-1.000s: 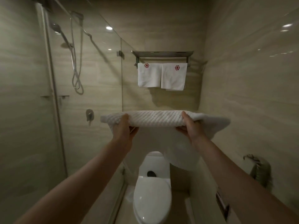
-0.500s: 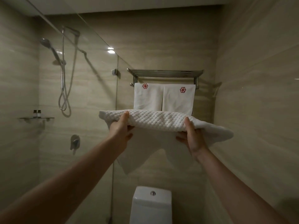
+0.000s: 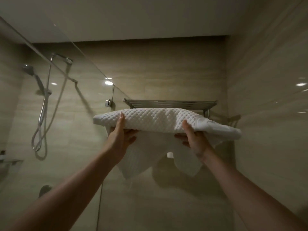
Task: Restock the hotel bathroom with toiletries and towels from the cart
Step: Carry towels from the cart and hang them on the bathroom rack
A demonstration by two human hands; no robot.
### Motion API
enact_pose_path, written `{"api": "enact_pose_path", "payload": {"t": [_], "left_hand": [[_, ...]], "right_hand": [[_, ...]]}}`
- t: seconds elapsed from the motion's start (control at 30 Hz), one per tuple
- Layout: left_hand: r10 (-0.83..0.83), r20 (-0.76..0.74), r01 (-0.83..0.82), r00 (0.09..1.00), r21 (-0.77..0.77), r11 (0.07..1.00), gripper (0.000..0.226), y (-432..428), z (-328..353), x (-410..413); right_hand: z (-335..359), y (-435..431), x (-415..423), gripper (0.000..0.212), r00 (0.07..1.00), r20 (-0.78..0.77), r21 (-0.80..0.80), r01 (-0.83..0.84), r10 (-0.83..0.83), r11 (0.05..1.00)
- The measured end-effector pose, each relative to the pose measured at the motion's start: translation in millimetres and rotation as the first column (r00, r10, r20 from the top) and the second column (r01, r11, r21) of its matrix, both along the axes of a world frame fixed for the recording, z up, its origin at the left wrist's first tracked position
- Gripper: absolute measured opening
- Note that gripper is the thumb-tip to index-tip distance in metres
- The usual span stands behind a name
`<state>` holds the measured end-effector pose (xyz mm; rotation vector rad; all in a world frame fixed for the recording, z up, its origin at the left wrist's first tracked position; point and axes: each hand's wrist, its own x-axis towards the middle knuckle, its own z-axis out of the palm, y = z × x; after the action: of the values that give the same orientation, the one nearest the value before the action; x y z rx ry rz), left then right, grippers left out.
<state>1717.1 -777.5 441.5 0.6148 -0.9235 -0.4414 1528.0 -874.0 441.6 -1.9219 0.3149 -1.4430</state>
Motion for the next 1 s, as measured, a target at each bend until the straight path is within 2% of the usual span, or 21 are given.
{"api": "enact_pose_path", "payload": {"t": [0.1, 0.23, 0.3, 0.37, 0.47, 0.57, 0.67, 0.73, 0.77, 0.83, 0.9, 0.93, 1.0], "left_hand": [[-0.059, 0.157, 0.059, 0.986, 0.006, 0.998, 0.056, -35, 22, 20], [-0.009, 0.359, 0.005, 0.933, 0.012, 1.0, 0.059, -79, 50, 40], [0.03, 0.461, -0.058, 0.887, 0.047, 0.997, 0.075, -101, 64, 48], [0.08, 0.544, -0.103, 0.835, 0.011, 0.995, 0.086, -121, 77, 52], [0.157, 0.57, -0.129, 0.806, -0.09, 0.988, 0.087, -149, 99, 52], [0.252, 0.564, -0.162, 0.786, -0.206, 0.965, 0.076, -178, 127, 51], [0.378, 0.588, -0.248, 0.715, -0.293, 0.923, 0.086, -205, 152, 50], [0.461, 0.647, -0.326, 0.608, -0.326, 0.887, 0.072, -225, 164, 50], [0.514, 0.691, -0.394, 0.508, -0.344, 0.852, 0.06, -236, 169, 51], [0.593, 0.739, -0.482, 0.32, -0.412, 0.773, 0.056, -254, 181, 54], [0.613, 0.751, -0.549, 0.245, -0.414, 0.726, 0.046, -265, 193, 53], [0.624, 0.762, -0.602, 0.174, -0.419, 0.68, 0.044, -272, 200, 53], [0.605, 0.794, -0.706, -0.057, -0.461, 0.537, 0.044, -285, 212, 52]], "right_hand": [[24, -28, 15, 0.042, 0.996, -0.067, -0.014, 0.051, -0.052, 0.999], [55, -65, 29, 0.054, 0.988, -0.048, -0.057, 0.144, -0.146, 0.988], [73, -83, 35, 0.057, 0.98, -0.044, -0.085, 0.188, -0.192, 0.978], [92, -101, 38, 0.061, 0.968, -0.043, -0.149, 0.239, -0.248, 0.959], [121, -128, 42, 0.068, 0.96, -0.02, -0.242, 0.266, -0.278, 0.933], [150, -146, 43, 0.066, 0.957, -0.018, -0.306, 0.272, -0.291, 0.912], [175, -167, 41, 0.061, 0.965, -0.002, -0.349, 0.246, -0.264, 0.904], [188, -187, 41, 0.059, 0.967, 0.008, -0.377, 0.239, -0.255, 0.895], [193, -199, 41, 0.059, 0.965, 0.012, -0.387, 0.244, -0.26, 0.889], [201, -222, 46, 0.061, 0.961, 0.03, -0.415, 0.261, -0.274, 0.871], [210, -243, 51, 0.062, 0.96, 0.038, -0.429, 0.266, -0.277, 0.863], [215, -252, 53, 0.062, 0.961, 0.04, -0.436, 0.265, -0.275, 0.86], [226, -270, 55, 0.062, 0.96, 0.046, -0.446, 0.268, -0.278, 0.854]]}}
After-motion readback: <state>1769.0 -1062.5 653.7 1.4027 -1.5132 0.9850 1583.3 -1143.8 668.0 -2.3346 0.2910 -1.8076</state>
